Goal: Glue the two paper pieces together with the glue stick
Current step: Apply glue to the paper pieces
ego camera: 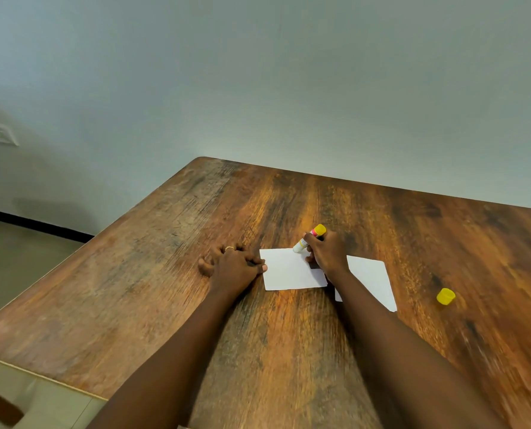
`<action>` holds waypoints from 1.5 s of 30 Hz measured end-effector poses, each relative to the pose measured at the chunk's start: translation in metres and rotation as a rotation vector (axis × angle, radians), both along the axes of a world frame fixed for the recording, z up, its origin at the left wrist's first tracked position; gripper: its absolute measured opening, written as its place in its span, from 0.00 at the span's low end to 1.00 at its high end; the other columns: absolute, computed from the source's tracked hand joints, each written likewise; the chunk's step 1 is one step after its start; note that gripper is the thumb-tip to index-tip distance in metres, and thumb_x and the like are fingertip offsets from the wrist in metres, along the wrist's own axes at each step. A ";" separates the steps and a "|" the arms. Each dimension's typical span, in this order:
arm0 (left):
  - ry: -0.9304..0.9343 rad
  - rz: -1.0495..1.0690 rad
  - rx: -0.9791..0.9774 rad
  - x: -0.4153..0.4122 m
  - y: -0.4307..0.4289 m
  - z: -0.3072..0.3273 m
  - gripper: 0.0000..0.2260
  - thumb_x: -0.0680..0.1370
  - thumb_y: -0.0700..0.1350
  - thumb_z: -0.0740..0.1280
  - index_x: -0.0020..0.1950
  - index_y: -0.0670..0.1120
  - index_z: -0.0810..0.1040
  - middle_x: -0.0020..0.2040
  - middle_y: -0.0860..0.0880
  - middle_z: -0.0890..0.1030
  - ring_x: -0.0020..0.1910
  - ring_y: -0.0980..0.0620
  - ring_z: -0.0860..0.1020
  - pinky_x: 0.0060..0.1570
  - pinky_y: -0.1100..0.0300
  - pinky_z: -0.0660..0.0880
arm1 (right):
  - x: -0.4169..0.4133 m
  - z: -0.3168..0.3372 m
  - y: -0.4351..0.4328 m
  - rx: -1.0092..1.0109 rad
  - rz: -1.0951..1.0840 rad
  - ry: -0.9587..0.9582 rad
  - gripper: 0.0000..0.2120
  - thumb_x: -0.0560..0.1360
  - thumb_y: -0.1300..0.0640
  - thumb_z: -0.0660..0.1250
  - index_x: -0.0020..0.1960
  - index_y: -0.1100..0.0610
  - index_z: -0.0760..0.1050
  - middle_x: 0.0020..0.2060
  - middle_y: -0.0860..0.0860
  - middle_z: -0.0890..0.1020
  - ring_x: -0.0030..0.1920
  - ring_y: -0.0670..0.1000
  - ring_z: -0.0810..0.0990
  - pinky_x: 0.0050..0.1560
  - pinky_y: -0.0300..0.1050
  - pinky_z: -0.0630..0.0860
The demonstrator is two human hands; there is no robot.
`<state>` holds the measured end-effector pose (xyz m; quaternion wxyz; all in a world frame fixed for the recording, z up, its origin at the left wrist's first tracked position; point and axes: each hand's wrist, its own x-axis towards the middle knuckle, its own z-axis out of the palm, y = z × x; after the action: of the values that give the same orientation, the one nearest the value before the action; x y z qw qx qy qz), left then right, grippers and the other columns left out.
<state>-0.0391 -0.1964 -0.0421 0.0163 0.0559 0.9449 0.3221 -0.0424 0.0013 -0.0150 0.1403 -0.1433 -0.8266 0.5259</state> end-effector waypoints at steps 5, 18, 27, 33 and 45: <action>-0.022 -0.018 0.041 0.000 0.000 0.000 0.14 0.74 0.55 0.67 0.58 0.54 0.81 0.67 0.48 0.74 0.69 0.44 0.65 0.67 0.39 0.62 | 0.001 -0.001 0.008 0.048 -0.035 0.018 0.07 0.76 0.57 0.66 0.41 0.60 0.75 0.38 0.56 0.79 0.33 0.51 0.79 0.25 0.36 0.72; -0.010 -0.003 0.021 0.003 -0.001 0.000 0.15 0.75 0.55 0.67 0.59 0.55 0.81 0.67 0.47 0.73 0.69 0.42 0.65 0.67 0.37 0.62 | 0.000 -0.002 0.023 0.081 -0.095 0.021 0.10 0.75 0.56 0.66 0.43 0.64 0.78 0.38 0.57 0.81 0.34 0.50 0.76 0.33 0.36 0.69; 0.063 -0.035 0.033 0.009 0.000 0.003 0.13 0.74 0.53 0.68 0.56 0.51 0.82 0.61 0.48 0.77 0.64 0.44 0.67 0.61 0.45 0.68 | 0.007 -0.004 0.027 -0.228 -0.171 0.084 0.09 0.76 0.57 0.66 0.47 0.65 0.78 0.44 0.61 0.83 0.42 0.59 0.84 0.45 0.54 0.82; 0.115 -0.022 0.119 0.009 0.001 0.007 0.09 0.74 0.49 0.69 0.50 0.46 0.84 0.53 0.47 0.81 0.58 0.43 0.72 0.55 0.50 0.68 | 0.010 -0.002 0.030 -0.288 -0.164 0.074 0.11 0.76 0.56 0.66 0.51 0.65 0.78 0.43 0.58 0.82 0.41 0.57 0.83 0.44 0.50 0.82; 0.130 -0.281 -0.310 -0.008 0.064 0.031 0.16 0.80 0.50 0.61 0.67 0.54 0.74 0.68 0.48 0.72 0.68 0.46 0.66 0.67 0.43 0.64 | 0.006 0.002 0.030 -0.004 -0.065 0.062 0.11 0.75 0.56 0.67 0.46 0.66 0.80 0.42 0.61 0.83 0.41 0.56 0.81 0.40 0.42 0.75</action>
<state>-0.0468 -0.1322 -0.0115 0.0087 0.2046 0.9651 0.1631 -0.0364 0.0313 -0.0129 0.1826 -0.1538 -0.8157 0.5270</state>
